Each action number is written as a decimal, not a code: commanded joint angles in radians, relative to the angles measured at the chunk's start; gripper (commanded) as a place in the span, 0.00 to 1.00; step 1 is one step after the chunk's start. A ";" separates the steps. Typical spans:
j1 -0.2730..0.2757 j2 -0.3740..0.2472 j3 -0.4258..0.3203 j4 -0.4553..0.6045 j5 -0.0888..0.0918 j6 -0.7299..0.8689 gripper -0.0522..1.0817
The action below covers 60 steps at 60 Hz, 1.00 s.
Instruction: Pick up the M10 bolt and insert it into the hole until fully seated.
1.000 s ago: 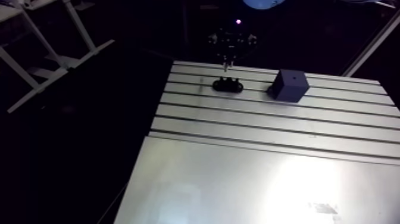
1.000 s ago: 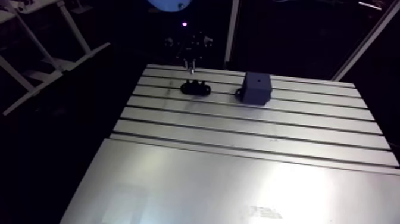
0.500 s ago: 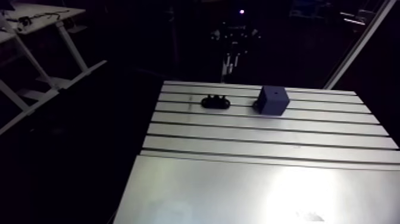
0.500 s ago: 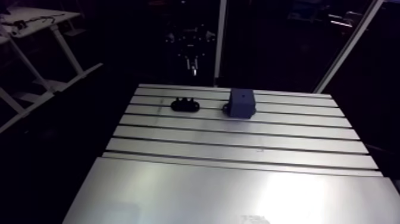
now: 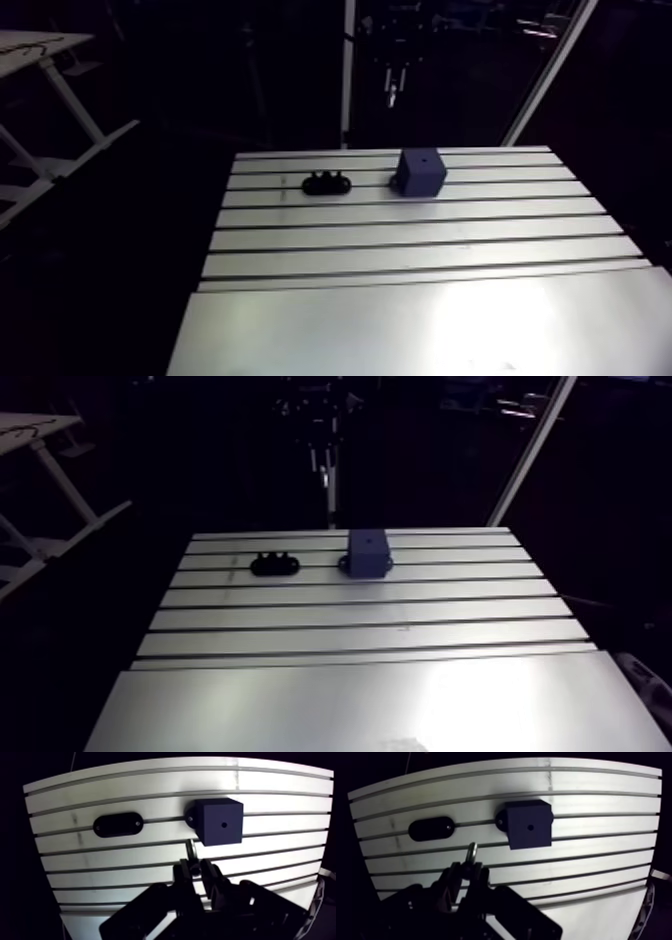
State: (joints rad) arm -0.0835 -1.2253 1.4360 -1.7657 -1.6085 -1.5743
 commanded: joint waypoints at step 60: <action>-0.142 0.127 -0.136 0.225 0.008 -0.031 0.99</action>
State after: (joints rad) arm -0.2207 -1.1247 1.2986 -1.5398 -1.5964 -1.6048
